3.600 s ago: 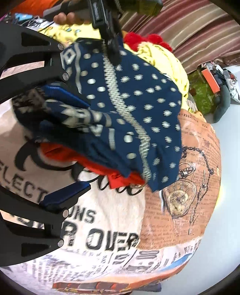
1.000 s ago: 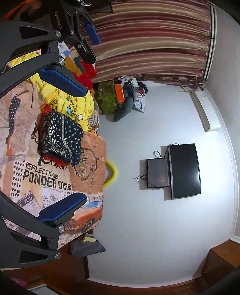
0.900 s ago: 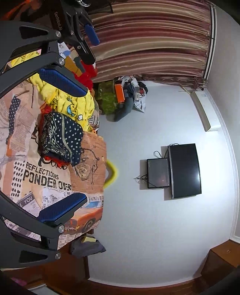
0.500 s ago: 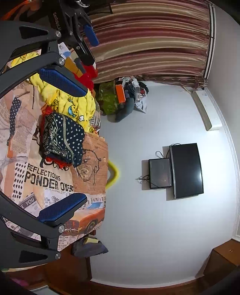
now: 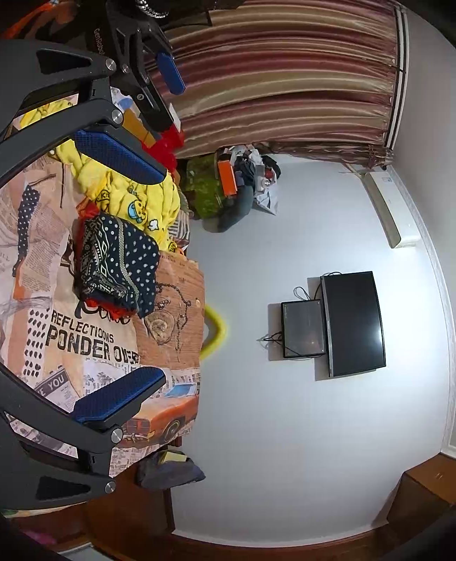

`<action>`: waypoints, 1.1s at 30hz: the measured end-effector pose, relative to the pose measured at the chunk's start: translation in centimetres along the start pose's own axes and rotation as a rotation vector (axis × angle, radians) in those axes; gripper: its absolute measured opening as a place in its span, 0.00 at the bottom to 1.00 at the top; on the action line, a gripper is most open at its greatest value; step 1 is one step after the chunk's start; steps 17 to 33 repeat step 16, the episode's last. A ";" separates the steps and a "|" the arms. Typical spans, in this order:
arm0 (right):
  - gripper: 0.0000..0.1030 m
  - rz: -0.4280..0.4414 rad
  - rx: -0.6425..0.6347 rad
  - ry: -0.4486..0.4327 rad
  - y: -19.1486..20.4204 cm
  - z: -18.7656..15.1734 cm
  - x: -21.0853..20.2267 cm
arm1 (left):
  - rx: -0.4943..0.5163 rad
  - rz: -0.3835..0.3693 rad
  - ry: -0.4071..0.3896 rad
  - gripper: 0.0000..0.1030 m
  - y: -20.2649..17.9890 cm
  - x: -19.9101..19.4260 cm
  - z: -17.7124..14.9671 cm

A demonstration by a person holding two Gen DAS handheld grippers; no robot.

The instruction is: Fold large clothes

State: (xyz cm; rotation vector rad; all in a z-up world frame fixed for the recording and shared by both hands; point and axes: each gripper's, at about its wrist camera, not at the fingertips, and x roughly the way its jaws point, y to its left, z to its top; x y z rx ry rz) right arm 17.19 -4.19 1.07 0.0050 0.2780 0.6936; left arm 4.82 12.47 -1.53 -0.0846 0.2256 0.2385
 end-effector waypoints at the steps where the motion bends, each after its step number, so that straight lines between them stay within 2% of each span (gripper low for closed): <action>1: 1.00 -0.002 -0.001 0.000 0.0 0.0 0.0 | -0.002 -0.004 -0.001 0.99 -0.1 0.0 0.0; 33: 1.00 -0.009 0.006 0.001 0.0 0.1 -0.1 | 0.016 -0.015 -0.002 0.99 -0.7 -0.4 -0.2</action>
